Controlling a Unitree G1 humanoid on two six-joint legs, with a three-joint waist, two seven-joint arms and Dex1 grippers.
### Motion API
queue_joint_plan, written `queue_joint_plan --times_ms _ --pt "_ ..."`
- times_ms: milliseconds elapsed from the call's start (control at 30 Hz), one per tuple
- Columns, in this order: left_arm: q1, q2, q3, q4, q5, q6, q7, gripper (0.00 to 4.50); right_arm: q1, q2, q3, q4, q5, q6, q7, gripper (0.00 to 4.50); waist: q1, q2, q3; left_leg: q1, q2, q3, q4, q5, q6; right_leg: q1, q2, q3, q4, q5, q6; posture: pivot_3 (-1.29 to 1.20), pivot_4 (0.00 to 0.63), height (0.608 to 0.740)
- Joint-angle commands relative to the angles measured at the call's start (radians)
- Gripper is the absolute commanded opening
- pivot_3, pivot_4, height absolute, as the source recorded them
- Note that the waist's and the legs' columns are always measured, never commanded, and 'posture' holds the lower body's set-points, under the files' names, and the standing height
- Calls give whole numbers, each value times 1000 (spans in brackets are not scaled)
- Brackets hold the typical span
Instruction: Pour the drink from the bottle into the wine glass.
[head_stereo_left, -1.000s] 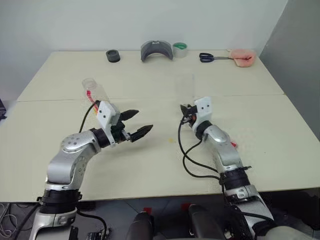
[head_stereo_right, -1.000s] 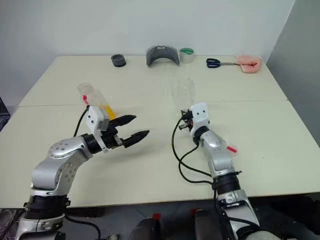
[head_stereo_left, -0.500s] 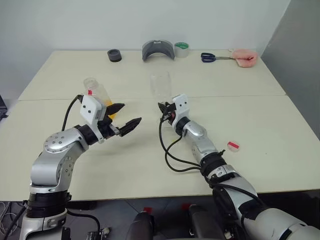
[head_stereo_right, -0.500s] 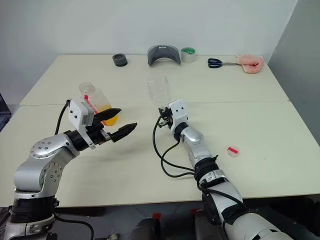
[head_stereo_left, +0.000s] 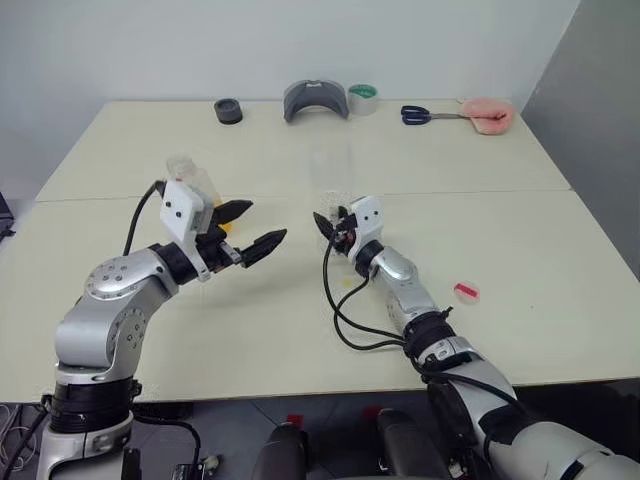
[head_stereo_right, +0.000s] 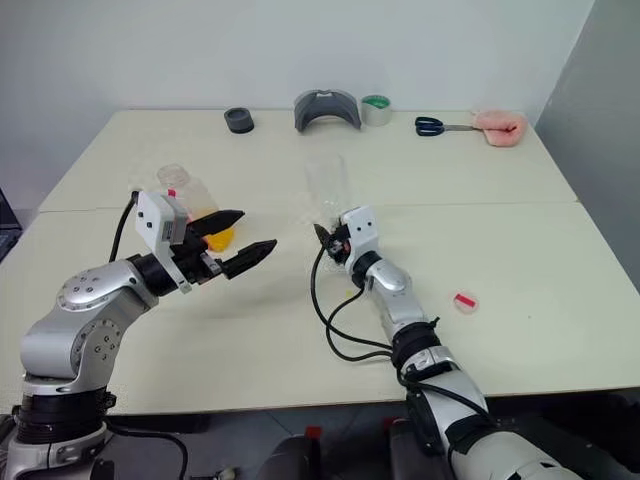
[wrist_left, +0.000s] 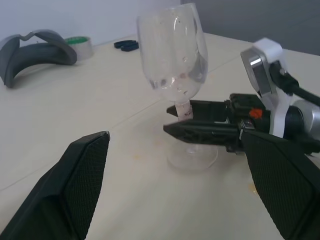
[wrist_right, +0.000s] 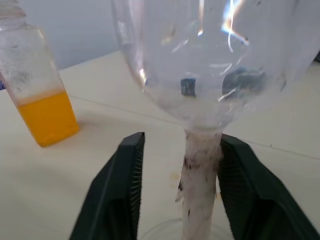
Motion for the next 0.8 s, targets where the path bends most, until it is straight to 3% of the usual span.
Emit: queue_joint_plan --times_ms 33,100,233,400,500,800 --pt "-21 8 6 -37 -20 1 0 4500 25 -3 0 -82 11 -1 6 3767 0 0 0 0 0 0 0 0 0 0 0 0 0 0 0 0 150 740" --pt "-25 9 4 -35 -19 1 -2 4500 38 -2 4 -101 9 7 5 4425 0 0 0 0 0 0 0 0 0 0 0 0 0 0 0 0 150 740" --pt "-28 9 0 -32 -18 3 -6 4500 50 7 1 -133 12 27 -16 4472 0 0 0 0 0 0 0 0 0 0 0 0 0 0 0 0 150 740" --pt "-28 7 -5 -28 -13 1 -10 4500 14 37 -29 -196 81 237 -39 4472 1 0 0 0 0 -1 0 0 0 0 0 0 0 0 0 0 150 740" --pt "-34 -1 -21 -13 1 -14 -11 4500 -32 49 -80 -187 141 373 -95 3833 2 0 0 0 0 -2 0 0 0 0 0 0 0 0 0 0 150 740" --pt "-21 -1 -29 -20 3 -25 -7 4500 -63 42 -200 -201 262 568 -219 595 1 0 0 0 0 0 0 0 0 0 0 0 0 0 -1 0 150 740"
